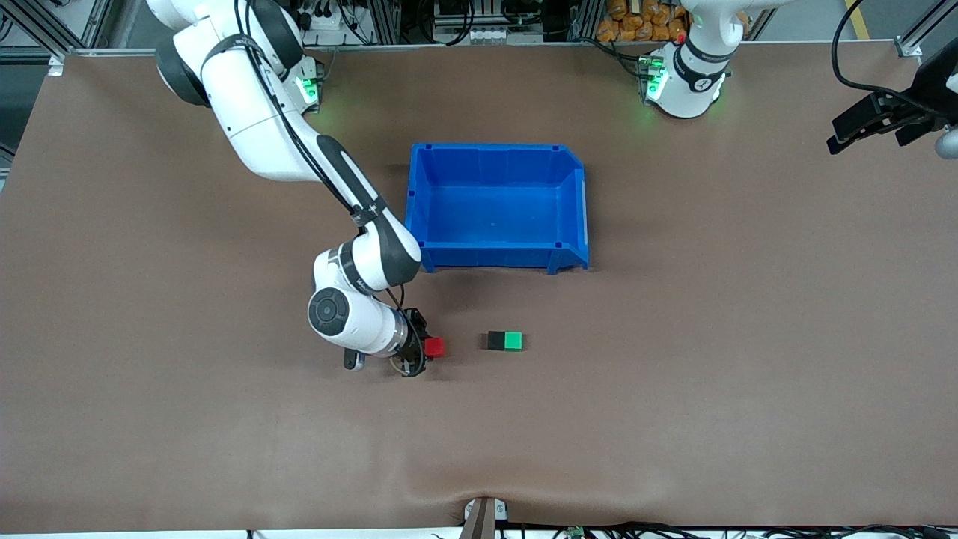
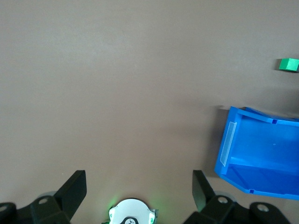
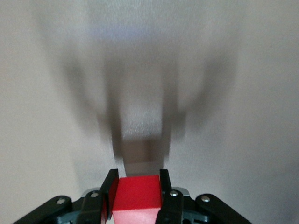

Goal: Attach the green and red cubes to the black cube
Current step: 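Lower the red cube against the black cube with the right gripper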

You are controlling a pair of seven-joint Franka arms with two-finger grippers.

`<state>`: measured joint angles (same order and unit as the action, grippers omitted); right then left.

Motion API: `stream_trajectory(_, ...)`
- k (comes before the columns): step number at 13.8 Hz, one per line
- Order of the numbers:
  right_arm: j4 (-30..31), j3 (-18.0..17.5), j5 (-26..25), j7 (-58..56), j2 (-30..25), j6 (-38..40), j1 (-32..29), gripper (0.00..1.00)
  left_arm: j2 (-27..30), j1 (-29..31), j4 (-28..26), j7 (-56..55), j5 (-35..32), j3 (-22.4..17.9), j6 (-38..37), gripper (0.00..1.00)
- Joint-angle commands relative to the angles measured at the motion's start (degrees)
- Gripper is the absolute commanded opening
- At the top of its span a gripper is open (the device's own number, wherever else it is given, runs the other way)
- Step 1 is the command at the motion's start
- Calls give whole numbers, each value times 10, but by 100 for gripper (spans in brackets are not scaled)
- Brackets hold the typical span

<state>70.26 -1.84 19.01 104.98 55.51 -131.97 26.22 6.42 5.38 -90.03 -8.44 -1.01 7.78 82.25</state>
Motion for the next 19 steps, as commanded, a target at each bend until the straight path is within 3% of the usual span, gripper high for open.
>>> stream_trajectory(1,-35,2,8,11,20,2,7,0,4,4,-3,5,-7,1,0,100)
stream_trajectory(19,-85,3,8,77,55,-14,45,0,9,4,-3,7,-7,1,-6,100)
